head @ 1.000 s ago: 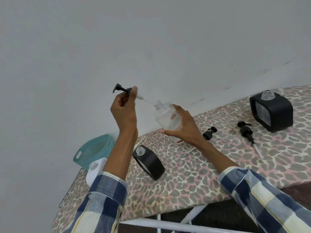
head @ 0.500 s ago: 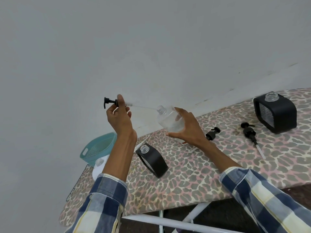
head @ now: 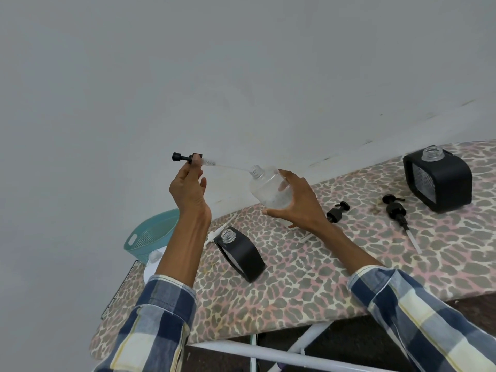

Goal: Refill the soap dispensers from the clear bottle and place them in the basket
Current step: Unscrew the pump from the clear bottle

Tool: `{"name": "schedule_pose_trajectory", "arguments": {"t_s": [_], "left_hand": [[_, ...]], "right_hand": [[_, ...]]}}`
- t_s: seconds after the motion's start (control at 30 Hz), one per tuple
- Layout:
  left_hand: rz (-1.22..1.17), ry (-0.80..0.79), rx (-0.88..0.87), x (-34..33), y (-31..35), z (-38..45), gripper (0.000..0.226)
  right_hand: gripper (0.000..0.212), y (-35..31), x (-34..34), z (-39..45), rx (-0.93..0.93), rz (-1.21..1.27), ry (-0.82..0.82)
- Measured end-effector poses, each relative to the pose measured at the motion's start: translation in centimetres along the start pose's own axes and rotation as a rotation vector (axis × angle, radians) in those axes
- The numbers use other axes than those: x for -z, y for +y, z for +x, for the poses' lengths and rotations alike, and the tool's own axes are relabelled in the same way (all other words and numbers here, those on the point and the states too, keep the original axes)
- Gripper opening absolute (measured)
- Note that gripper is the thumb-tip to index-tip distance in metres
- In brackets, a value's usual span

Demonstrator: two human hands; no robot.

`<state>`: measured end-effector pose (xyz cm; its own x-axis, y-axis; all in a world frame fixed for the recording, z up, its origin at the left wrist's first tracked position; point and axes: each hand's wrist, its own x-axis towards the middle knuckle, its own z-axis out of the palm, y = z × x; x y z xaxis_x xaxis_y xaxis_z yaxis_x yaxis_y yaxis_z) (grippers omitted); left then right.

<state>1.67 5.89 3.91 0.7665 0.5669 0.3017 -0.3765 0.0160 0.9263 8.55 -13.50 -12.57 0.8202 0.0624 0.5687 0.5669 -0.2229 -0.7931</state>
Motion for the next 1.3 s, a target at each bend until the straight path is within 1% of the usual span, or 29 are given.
{"name": "schedule_pose_trajectory", "arguments": {"t_s": [0.03,0.07,0.13,0.27,0.37,0.4,0.43,0.5,0.53,0.57,0.6,0.67,0.7,0.73,0.83,0.93,0.97,1.03,1.1,1.23,1.3], "left_hand": [[0.027,0.001,-0.007,0.0,-0.1,0.1,0.019],[0.041,0.006,-0.013,-0.1,-0.1,0.0,0.018],[0.038,0.024,-0.056,-0.4,0.1,-0.3,0.023],[0.071,-0.028,-0.252,-1.3,0.6,-0.3,0.027],[0.232,-0.002,-0.367,-2.3,0.5,-0.2,0.026],[0.265,0.052,-0.367,-2.5,0.3,0.0,0.028],[0.261,0.136,-0.328,-2.7,0.1,0.2,0.032],[0.141,0.275,-0.156,-3.1,0.1,0.5,0.04],[0.097,0.307,-0.099,-3.0,0.0,0.7,0.044],[0.116,0.306,-0.105,-3.0,-0.1,0.9,0.046],[0.188,0.293,-0.175,-2.8,-0.4,1.0,0.042],[0.262,0.206,-0.311,-2.9,-0.3,0.7,0.032],[0.251,0.171,-0.336,-3.0,-0.1,0.4,0.034],[0.235,0.154,-0.34,-3.3,0.2,0.1,0.036],[0.243,0.168,-0.352,-3.6,0.3,0.5,0.035],[0.157,0.16,-0.259,-3.7,-0.2,0.4,0.037],[0.16,0.172,-0.26,-3.7,-0.5,0.4,0.036],[0.23,0.196,-0.333,-3.6,-0.5,-0.1,0.031],[0.223,0.193,-0.358,-3.8,-0.3,-0.6,0.03],[0.177,0.227,-0.344,-3.2,0.3,0.2,0.036],[0.117,0.239,-0.265,-2.6,0.3,1.2,0.046]], "right_hand": [[0.108,0.0,0.0,0.0,0.0,-0.001,0.001],[0.108,0.0,0.0,0.0,-0.002,-0.001,0.001],[0.108,0.1,-0.1,0.1,-0.002,-0.01,-0.006],[0.107,0.1,0.0,0.2,0.003,-0.007,0.001],[0.106,0.0,0.0,0.1,-0.003,0.001,0.005],[0.106,0.0,0.0,0.1,-0.003,0.0,0.003],[0.106,0.0,0.0,0.1,-0.002,0.0,0.003],[0.106,0.0,0.0,0.1,0.001,0.0,0.0],[0.107,0.0,-0.1,0.1,0.003,-0.001,-0.003],[0.107,0.0,-0.2,0.1,0.004,-0.005,-0.005],[0.108,0.1,-0.2,0.1,0.003,-0.009,-0.009],[0.109,0.0,-0.3,0.1,0.008,-0.014,-0.017],[0.109,0.0,-0.2,0.1,0.012,-0.014,-0.015],[0.109,-0.1,-0.2,0.1,0.012,-0.016,-0.013],[0.108,0.0,-0.2,0.2,0.003,-0.012,-0.014],[0.109,0.2,-0.3,0.2,0.0,0.002,-0.015],[0.109,0.2,-0.3,0.3,-0.004,0.005,-0.018],[0.109,0.3,-0.3,0.3,-0.001,0.004,-0.025],[0.109,0.1,-0.2,0.3,0.008,-0.013,-0.025],[0.108,0.2,-0.3,0.4,0.008,-0.01,-0.019],[0.108,0.3,-0.2,0.4,0.001,-0.017,-0.022]]}}
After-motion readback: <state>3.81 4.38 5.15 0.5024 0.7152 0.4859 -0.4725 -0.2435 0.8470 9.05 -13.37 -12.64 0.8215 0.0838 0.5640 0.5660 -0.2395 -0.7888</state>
